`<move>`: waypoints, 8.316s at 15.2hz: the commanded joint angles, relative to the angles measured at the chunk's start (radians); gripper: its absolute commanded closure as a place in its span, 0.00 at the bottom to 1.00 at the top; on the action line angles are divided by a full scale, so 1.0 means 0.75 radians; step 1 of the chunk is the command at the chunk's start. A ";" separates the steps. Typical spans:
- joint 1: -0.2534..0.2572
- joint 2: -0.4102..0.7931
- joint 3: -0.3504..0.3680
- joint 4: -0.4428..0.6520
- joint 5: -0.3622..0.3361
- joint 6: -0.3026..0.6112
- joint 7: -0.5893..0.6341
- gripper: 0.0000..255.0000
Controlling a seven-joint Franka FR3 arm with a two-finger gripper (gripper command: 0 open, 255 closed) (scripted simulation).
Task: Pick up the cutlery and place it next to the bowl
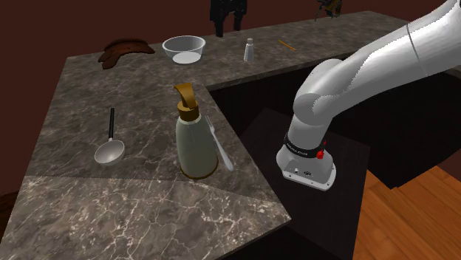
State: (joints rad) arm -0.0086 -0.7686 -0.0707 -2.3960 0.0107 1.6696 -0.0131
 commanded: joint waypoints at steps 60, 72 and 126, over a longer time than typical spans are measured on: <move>0.094 -0.055 0.810 -0.587 0.509 0.599 1.140 1.00; 0.073 -0.143 0.724 -0.421 0.434 0.348 1.141 1.00; -0.344 1.423 0.568 0.787 -0.217 0.634 0.998 1.00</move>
State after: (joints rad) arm -0.2651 0.2926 0.3575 -1.7969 -0.1492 2.1301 0.7356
